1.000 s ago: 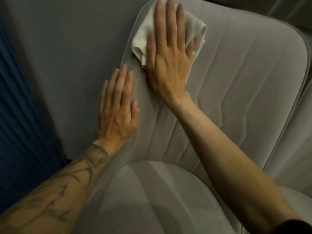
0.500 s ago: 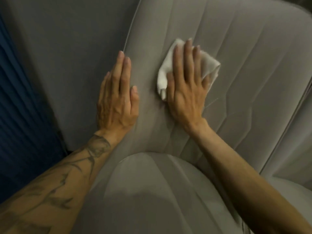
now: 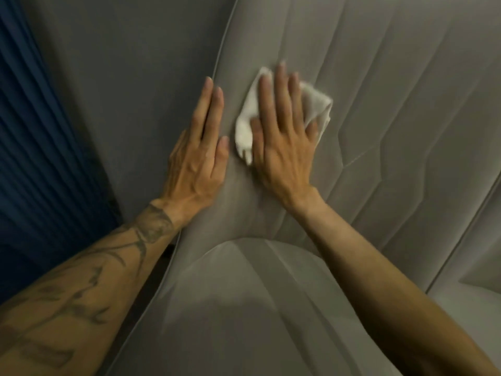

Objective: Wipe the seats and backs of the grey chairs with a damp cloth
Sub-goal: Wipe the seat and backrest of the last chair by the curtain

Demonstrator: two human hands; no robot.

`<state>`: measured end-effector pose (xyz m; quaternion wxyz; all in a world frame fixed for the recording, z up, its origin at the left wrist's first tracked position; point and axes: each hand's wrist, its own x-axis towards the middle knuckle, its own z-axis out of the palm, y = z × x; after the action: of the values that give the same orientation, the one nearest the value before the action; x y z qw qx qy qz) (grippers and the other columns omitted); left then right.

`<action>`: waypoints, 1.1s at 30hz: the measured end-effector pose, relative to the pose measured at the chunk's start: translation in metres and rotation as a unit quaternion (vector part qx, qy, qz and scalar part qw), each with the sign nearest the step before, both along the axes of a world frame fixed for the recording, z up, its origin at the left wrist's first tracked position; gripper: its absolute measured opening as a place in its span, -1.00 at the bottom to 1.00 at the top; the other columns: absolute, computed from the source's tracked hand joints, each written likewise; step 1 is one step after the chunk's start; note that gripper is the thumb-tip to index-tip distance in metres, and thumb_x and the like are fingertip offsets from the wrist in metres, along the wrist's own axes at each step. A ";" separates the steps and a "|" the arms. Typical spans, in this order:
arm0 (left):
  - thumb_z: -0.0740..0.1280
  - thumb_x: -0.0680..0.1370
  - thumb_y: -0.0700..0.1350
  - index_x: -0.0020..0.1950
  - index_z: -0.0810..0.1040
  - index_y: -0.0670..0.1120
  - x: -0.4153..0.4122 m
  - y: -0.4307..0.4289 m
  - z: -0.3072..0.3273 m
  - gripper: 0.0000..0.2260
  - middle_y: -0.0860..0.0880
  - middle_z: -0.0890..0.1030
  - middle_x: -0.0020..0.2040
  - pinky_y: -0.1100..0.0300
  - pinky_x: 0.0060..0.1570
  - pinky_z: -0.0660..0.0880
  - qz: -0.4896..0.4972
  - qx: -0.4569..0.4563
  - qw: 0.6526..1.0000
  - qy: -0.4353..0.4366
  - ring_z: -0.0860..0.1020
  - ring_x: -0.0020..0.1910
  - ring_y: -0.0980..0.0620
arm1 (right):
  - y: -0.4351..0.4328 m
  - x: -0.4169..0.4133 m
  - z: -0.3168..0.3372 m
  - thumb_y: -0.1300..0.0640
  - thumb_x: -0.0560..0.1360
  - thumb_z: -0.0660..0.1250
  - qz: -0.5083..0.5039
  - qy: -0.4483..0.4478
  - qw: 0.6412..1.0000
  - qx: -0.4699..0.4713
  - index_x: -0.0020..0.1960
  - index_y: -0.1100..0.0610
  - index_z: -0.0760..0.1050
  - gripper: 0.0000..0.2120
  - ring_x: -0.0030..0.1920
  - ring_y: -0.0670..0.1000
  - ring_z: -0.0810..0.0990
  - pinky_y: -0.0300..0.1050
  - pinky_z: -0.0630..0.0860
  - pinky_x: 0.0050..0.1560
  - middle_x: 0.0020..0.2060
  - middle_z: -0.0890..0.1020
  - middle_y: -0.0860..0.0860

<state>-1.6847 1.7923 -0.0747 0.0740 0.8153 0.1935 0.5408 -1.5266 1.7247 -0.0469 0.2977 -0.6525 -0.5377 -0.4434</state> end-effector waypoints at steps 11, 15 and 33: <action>0.10 0.74 -0.07 0.72 0.02 -0.18 -0.007 0.001 0.004 -0.43 -0.18 0.03 0.73 -0.02 0.53 0.36 -0.001 -0.011 0.999 0.032 0.06 0.66 0.18 | 0.012 -0.021 0.017 -0.03 0.75 0.01 0.033 -0.005 0.999 -0.008 0.66 0.12 0.13 -0.48 0.67 0.12 0.11 0.30 0.07 0.62 0.64 0.21 0.15; 0.09 0.69 -0.09 0.71 0.06 -0.19 -0.011 -0.002 0.005 -0.41 -0.16 0.06 0.73 -0.23 0.57 0.29 0.000 -0.022 0.997 0.072 0.12 0.70 -0.02 | 0.041 -0.021 0.074 -0.05 0.75 -0.02 0.020 0.038 0.996 0.075 0.64 0.17 0.18 -0.47 0.64 0.18 0.15 0.28 -0.04 0.64 0.63 0.23 0.19; 0.15 0.71 0.22 0.71 0.09 -0.11 -0.076 -0.049 -0.011 -0.33 -0.12 0.20 0.68 -0.01 0.66 0.10 0.023 -0.129 0.960 0.249 0.27 0.61 -0.05 | -0.009 -0.054 0.022 -0.06 0.75 0.07 0.083 -0.004 0.989 -0.123 0.66 0.11 0.15 -0.47 0.67 0.09 0.08 0.12 0.00 0.67 0.66 0.16 0.11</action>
<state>-1.7605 1.7432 -0.0860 0.1157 0.9032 0.2922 0.2923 -1.5807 1.7154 -0.0249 0.2487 -0.6359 -0.6413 -0.3501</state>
